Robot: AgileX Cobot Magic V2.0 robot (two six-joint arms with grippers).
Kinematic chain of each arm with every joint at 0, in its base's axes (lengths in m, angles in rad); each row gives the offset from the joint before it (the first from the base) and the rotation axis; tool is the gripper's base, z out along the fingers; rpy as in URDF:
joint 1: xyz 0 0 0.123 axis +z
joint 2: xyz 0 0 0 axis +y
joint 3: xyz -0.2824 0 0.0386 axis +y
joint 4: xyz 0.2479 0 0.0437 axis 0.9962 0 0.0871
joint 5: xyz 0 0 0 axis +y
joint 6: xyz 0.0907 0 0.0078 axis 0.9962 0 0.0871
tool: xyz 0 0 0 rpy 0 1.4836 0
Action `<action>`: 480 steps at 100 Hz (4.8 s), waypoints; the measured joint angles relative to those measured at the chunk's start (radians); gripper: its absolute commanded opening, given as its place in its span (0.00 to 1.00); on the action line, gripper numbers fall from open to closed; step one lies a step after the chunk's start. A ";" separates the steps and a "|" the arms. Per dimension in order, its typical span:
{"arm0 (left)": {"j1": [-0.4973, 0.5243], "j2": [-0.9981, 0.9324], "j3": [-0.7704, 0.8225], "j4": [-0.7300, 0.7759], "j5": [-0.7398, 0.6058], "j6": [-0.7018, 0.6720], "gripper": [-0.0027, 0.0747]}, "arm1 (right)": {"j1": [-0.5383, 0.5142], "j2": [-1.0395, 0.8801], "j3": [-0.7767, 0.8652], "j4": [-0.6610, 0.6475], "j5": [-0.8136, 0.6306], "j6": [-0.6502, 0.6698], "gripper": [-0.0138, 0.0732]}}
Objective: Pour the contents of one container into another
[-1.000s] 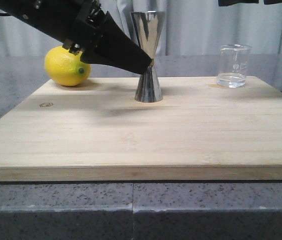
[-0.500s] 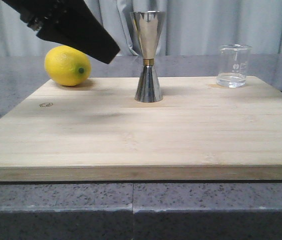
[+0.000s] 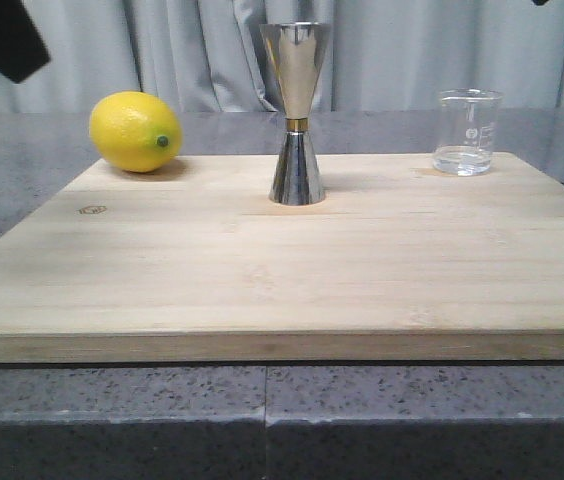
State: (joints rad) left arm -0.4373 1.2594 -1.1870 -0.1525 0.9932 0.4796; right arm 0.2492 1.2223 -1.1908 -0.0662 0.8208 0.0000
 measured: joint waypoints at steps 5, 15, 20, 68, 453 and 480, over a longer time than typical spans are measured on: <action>0.000 -0.022 0.000 0.056 0.026 -0.075 0.71 | 0.000 -0.016 0.000 -0.001 0.006 0.000 0.78; 0.000 -0.058 0.000 0.140 0.078 -0.193 0.71 | 0.000 -0.054 0.000 -0.001 0.023 0.000 0.78; 0.000 -0.074 0.000 0.169 0.102 -0.249 0.71 | 0.000 -0.074 0.000 -0.001 0.031 0.000 0.78; 0.000 -0.283 0.041 0.371 0.123 -0.649 0.61 | -0.107 -0.332 0.168 -0.002 0.030 0.028 0.78; 0.418 -1.266 1.192 0.137 -0.986 -0.471 0.01 | -0.125 -0.532 0.308 -0.043 0.027 0.046 0.09; 0.418 -1.266 1.192 0.136 -0.986 -0.469 0.01 | -0.125 -0.532 0.308 -0.043 0.027 0.046 0.09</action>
State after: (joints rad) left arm -0.0194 -0.0063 0.0046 -0.0162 0.0074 0.0107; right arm 0.1237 0.6900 -0.8832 -0.1087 0.8479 0.0464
